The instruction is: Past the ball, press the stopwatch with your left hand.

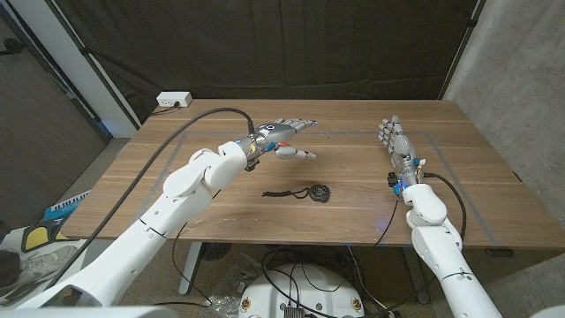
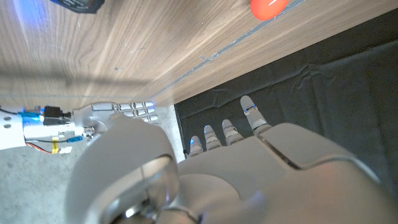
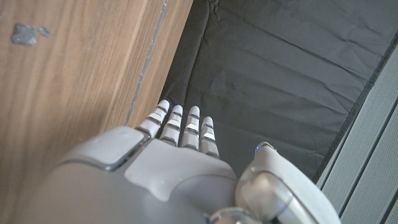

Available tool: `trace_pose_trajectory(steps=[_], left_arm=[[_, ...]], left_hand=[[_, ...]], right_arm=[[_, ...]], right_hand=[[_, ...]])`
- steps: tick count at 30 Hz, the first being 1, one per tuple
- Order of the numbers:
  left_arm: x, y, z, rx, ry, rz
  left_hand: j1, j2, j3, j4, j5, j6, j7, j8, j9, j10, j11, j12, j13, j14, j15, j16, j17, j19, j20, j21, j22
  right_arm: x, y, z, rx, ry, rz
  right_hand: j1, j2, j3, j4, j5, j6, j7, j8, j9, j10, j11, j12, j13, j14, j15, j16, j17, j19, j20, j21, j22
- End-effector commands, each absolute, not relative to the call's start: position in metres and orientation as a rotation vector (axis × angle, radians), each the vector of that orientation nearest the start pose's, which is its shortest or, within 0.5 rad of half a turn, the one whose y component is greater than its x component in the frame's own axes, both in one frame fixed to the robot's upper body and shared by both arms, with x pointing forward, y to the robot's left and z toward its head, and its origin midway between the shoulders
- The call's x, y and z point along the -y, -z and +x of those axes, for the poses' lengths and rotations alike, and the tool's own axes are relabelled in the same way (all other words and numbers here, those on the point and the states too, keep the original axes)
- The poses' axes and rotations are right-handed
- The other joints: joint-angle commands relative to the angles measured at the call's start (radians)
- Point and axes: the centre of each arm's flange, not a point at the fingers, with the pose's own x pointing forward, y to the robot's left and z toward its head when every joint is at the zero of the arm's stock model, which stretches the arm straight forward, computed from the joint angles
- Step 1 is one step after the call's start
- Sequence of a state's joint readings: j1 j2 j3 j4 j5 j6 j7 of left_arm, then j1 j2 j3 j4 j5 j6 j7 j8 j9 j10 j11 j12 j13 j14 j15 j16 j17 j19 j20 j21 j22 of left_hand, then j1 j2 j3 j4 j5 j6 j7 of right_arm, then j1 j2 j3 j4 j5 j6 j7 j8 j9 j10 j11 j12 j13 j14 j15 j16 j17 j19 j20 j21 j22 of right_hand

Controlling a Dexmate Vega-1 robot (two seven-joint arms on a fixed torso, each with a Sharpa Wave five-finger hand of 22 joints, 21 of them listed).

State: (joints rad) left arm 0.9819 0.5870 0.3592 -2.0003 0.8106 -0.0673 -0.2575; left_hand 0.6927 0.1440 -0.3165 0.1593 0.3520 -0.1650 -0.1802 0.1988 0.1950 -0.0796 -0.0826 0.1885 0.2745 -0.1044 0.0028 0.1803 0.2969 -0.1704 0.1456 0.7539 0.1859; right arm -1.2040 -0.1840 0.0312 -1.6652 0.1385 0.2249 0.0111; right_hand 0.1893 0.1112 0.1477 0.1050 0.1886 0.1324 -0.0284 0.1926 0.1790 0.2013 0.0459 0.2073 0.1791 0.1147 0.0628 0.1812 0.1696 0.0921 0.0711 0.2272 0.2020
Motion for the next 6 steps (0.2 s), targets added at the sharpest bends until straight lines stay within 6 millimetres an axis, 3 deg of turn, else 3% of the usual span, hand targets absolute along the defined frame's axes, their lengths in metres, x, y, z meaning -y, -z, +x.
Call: trace_pose_trajectory(steps=[1,6], left_arm=[[-0.186,-0.015,0.529,0.862,0.152,1.277],[-0.202,-0.009,0.534,0.818,0.156,1.215]], left_hand=[[-0.020,0.005,-0.004,0.005,-0.004,-0.023,-0.005,-0.009,-0.001,-0.020,0.001,-0.002,-0.008,-0.025,0.000,-0.001,-0.008,-0.186,0.014,-0.009,0.002],[-0.033,0.009,-0.002,0.005,-0.009,-0.054,0.007,-0.018,-0.003,-0.043,0.007,-0.005,-0.019,-0.039,0.002,0.000,-0.019,-0.200,0.021,-0.019,0.003]], right_arm=[[0.273,0.063,0.548,0.681,0.015,-0.126],[0.264,0.060,0.545,0.686,0.009,-0.140]], right_hand=[[-0.007,0.000,0.000,0.005,0.003,0.014,-0.001,0.005,0.003,0.012,-0.001,0.007,0.002,0.004,-0.012,-0.002,0.003,0.005,-0.006,0.003,0.003],[-0.008,-0.001,0.000,0.006,0.003,0.010,-0.001,0.003,0.003,0.009,-0.006,0.005,0.002,0.004,-0.016,-0.002,0.003,0.006,-0.006,0.003,0.003]])
